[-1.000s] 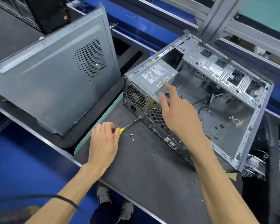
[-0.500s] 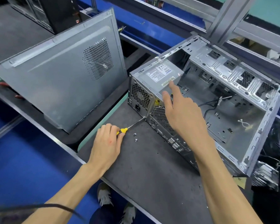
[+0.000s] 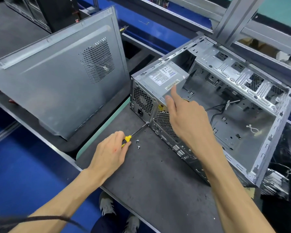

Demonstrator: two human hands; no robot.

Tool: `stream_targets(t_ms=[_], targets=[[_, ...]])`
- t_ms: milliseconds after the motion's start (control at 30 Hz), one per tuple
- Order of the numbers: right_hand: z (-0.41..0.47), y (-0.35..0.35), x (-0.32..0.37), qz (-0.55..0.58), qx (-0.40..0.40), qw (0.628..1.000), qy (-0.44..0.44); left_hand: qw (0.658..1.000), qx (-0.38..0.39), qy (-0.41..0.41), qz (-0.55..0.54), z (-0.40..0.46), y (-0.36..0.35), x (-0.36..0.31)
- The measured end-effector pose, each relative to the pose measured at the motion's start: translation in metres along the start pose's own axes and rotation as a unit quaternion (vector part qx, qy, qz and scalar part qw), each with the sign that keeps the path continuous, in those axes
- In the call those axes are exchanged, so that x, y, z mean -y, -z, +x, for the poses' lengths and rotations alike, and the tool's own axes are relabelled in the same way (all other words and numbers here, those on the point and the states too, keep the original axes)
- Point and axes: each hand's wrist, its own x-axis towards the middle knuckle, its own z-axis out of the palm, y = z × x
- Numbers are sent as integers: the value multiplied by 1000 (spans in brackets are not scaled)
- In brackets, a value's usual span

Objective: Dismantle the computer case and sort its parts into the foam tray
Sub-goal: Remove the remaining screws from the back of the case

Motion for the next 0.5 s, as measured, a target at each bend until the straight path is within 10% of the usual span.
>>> stream_targets(t_ms=[267,400,500], targets=[[0,4,0,-58,22,998,26,955,92,215,-180,16,4,0],[-1,3,0,-50,8,998,27,721,162,460,-491,25,6,-7],[-1,3,-1,-50,6,998,25,682,183,484,-516,27,10,-11]])
